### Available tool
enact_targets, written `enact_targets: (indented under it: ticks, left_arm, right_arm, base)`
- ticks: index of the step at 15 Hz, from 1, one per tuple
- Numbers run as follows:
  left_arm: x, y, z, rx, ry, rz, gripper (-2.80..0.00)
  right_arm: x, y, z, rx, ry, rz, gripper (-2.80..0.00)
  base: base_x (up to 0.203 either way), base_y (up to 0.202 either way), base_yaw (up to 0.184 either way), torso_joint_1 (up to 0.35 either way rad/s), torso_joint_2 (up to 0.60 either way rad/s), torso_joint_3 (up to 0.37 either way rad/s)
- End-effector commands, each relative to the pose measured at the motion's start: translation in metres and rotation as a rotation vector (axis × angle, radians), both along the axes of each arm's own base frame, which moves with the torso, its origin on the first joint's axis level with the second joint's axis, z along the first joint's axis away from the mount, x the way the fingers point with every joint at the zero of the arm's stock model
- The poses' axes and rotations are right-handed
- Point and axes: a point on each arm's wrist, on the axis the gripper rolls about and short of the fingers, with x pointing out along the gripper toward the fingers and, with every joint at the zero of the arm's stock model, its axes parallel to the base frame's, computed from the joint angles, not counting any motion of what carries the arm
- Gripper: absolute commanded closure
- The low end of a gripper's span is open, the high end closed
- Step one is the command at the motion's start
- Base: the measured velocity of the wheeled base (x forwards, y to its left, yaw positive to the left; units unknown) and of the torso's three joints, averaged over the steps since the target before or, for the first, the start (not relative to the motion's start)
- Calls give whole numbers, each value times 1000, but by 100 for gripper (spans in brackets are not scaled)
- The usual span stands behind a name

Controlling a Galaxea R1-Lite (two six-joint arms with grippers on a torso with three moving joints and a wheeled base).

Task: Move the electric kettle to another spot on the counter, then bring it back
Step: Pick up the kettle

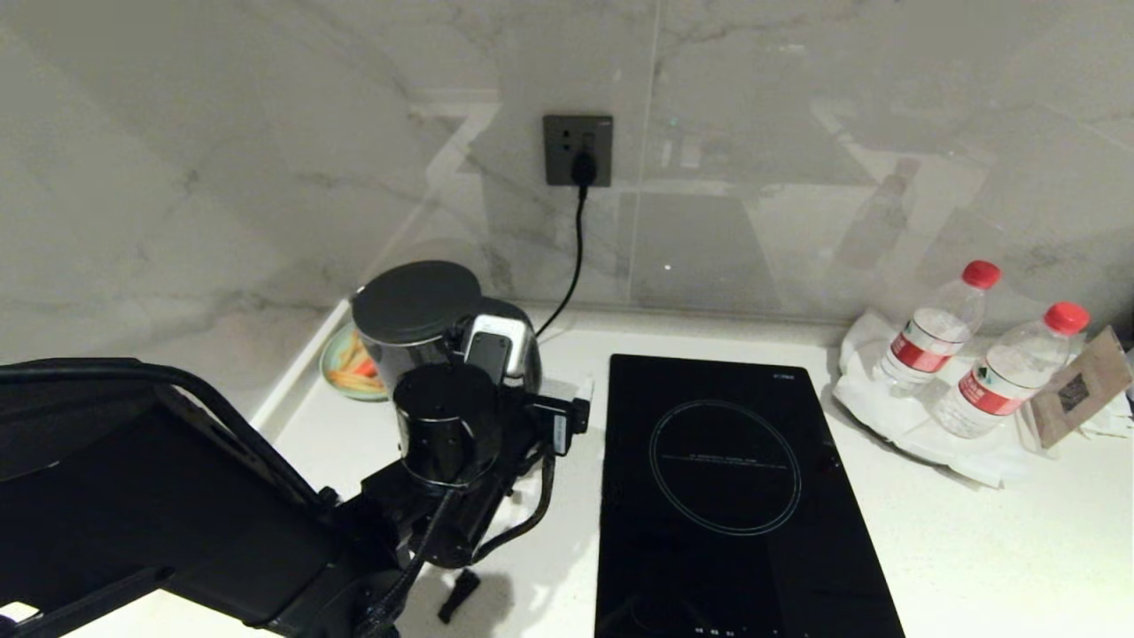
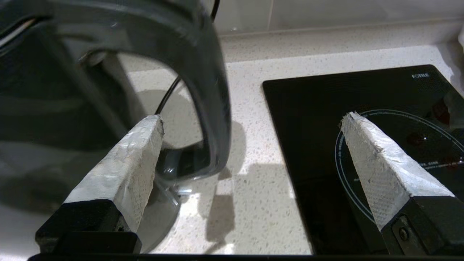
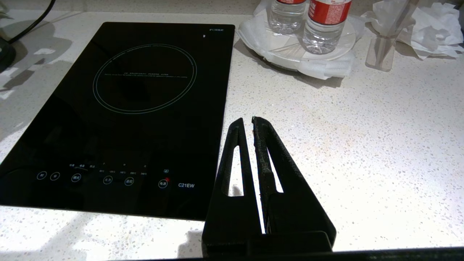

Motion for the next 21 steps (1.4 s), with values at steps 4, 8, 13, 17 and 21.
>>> enact_targets:
  ticks: [4, 8, 13, 17, 21]
  left_arm:
    - [16, -9, -2, -10, -12, 14, -280]
    - [42, -6, -6, -3, -8, 61, -280]
    - [58, -8, 8, -17, -25, 80, -280]
    - [57, -7, 8, -15, -21, 81, -280]
    - [48, -2, 2, -1, 1, 76, -280]
  right_arm:
    - [0, 0, 0, 0, 0, 0, 0]
    - [0, 0, 0, 0, 0, 1, 0]
    - [0, 0, 0, 0, 0, 1, 0]
    - [0, 0, 0, 0, 0, 1, 0]
    - [0, 0, 0, 0, 0, 1, 0]
  base:
    - [0, 0, 0, 0, 0, 0]
    - [0, 0, 0, 0, 0, 0]
    - [0, 0, 0, 0, 0, 0]
    - [0, 0, 0, 0, 0, 0]
    - [0, 0, 0, 0, 0, 0]
